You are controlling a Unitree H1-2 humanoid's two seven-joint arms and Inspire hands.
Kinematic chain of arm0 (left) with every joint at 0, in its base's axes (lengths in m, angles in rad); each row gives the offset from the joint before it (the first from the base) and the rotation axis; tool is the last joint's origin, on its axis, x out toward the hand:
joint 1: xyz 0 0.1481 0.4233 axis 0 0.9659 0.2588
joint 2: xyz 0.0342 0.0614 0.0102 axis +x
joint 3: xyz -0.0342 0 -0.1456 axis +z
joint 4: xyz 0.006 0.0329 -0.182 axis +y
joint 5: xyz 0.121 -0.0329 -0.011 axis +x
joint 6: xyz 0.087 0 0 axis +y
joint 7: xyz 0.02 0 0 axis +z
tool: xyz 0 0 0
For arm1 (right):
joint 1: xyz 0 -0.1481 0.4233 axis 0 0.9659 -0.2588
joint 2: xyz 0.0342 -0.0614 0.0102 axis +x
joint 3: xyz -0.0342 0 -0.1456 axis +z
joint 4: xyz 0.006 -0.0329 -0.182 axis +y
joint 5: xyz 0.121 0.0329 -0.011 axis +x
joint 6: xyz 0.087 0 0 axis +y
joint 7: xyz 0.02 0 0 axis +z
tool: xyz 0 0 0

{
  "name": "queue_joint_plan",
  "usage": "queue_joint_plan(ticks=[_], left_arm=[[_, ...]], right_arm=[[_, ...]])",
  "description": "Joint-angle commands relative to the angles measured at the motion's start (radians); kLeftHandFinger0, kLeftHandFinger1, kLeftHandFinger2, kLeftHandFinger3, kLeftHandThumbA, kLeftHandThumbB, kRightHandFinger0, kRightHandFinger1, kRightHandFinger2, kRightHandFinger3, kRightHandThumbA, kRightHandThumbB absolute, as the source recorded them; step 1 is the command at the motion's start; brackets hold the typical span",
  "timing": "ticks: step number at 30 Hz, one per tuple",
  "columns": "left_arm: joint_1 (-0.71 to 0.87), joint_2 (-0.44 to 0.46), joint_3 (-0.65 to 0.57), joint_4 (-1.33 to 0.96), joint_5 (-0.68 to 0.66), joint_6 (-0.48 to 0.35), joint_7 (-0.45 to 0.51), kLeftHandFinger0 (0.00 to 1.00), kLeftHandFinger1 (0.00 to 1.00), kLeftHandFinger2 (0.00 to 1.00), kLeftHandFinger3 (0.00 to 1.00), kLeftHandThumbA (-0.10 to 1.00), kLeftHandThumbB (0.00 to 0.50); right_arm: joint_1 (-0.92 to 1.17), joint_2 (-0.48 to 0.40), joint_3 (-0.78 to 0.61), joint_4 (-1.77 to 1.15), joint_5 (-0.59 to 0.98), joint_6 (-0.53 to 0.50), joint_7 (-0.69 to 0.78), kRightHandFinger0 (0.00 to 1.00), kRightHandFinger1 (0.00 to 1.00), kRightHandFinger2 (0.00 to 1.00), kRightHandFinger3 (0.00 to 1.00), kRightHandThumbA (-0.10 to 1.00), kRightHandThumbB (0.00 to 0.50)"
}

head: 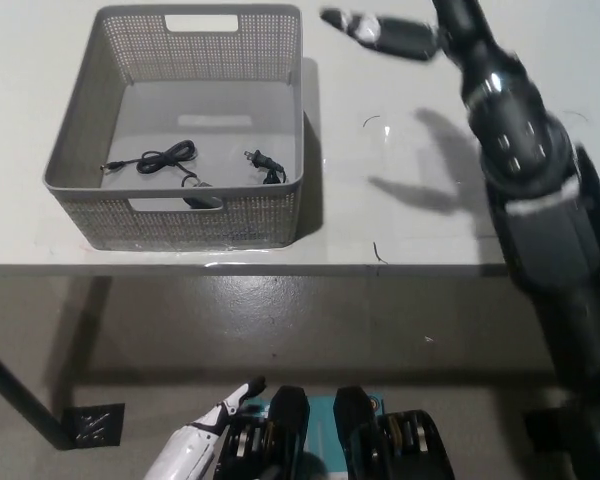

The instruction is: Use the right hand to pick up a black power cord and place it into a container on the left hand side

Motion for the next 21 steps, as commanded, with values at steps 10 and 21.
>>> queue_joint_plan(ticks=[10, 21], left_arm=[[-0.065, -0.026, 0.078, 0.013, -0.287, 0.036, -0.012, 1.0, 1.0, 1.0, 1.0, 0.94, 0.255], [-0.134, -0.048, 0.109, 0.087, -0.312, 0.002, -0.008, 1.0, 1.0, 1.0, 1.0, 0.93, 0.236]], right_arm=[[1.02, 0.074, 0.022, -0.715, 0.458, -0.27, 0.036, 1.0, 1.0, 1.0, 1.0, 1.0, 0.376], [1.071, 0.079, 0.018, -0.373, 0.47, -0.447, 0.12, 1.0, 1.0, 1.0, 1.0, 1.0, 0.277]])
